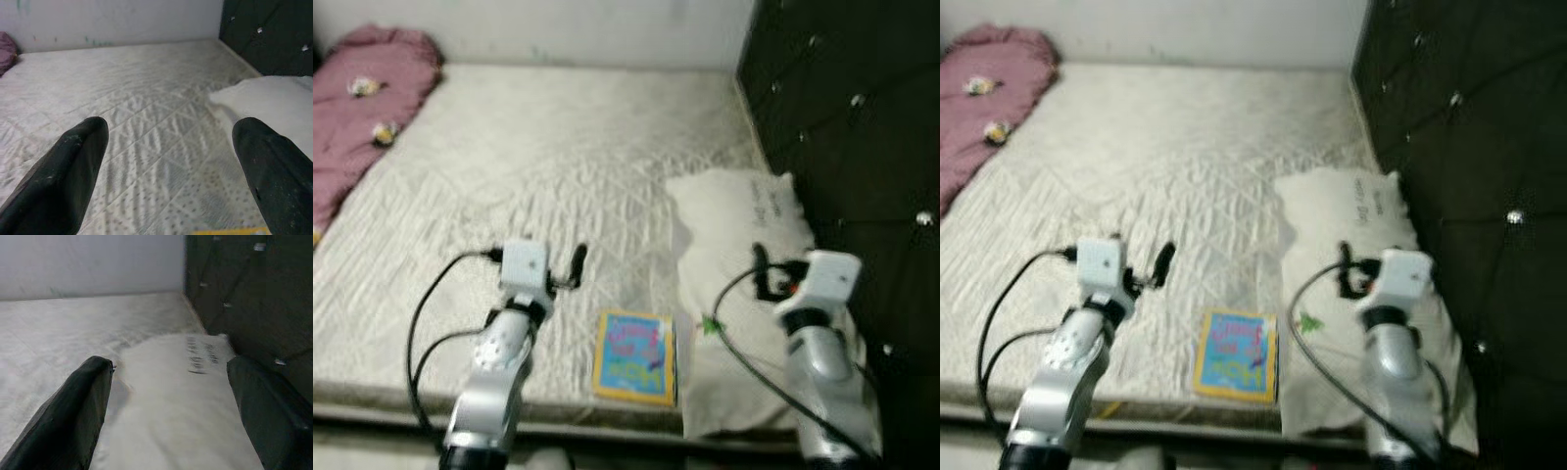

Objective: Clean up the room

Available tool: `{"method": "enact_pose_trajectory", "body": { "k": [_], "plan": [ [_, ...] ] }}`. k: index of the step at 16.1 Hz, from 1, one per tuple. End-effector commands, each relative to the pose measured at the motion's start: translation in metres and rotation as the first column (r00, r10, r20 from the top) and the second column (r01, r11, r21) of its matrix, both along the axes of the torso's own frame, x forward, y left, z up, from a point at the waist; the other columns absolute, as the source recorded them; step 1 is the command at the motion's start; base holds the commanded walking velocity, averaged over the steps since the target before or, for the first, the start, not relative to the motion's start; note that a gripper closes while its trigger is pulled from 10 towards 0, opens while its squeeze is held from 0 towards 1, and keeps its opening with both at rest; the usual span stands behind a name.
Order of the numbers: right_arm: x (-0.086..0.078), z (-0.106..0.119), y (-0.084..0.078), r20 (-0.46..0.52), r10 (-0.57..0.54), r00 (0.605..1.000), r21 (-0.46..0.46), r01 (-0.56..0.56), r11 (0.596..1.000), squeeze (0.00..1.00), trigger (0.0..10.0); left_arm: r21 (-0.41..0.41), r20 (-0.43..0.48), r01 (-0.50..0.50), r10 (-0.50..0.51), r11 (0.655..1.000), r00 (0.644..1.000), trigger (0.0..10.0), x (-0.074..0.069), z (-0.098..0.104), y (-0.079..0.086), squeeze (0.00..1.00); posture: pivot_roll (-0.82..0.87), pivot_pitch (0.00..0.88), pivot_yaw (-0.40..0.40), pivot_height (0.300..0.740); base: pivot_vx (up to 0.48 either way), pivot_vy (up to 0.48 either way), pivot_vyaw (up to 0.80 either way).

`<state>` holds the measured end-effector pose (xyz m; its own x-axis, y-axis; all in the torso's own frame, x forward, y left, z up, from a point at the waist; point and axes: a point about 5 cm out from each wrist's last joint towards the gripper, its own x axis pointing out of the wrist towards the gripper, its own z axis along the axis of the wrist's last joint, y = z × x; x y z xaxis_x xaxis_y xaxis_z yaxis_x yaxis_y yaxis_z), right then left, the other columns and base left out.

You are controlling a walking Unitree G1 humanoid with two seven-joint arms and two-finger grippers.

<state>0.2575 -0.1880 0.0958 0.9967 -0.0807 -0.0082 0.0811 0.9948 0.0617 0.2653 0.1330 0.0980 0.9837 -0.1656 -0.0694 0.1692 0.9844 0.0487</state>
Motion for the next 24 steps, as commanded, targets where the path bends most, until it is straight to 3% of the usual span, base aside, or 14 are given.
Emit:
{"method": "enact_pose_trajectory", "body": {
  "k": [1, 24],
  "plan": [
    [0.0006, 0.0022, 0.0075, 0.011, 0.023, 1.0, 0.0, -0.023, 1.0, 0.0, 10.0, 0.005, -0.026, -0.019, 0.019, 1.0, 0.999, 10.0, -0.002, -0.0051, 0.0082, 0.0, -0.03, 0.0, 0.02, 0.74, 0.0, 0.48, 0.0],
    [0.0049, 0.0018, 0.0116, 0.004, 0.064, 0.998, -0.026, -0.064, 0.998, 0.0, 10.0, -0.045, -0.004, -0.031, 0.031, 0.999, 1.0, 10.0, 0.0027, -0.0013, 0.0059, 0.0, -0.03, 0.004, 0.013, 0.74, 0.0, 0.48, -0.06]
  ]
}}
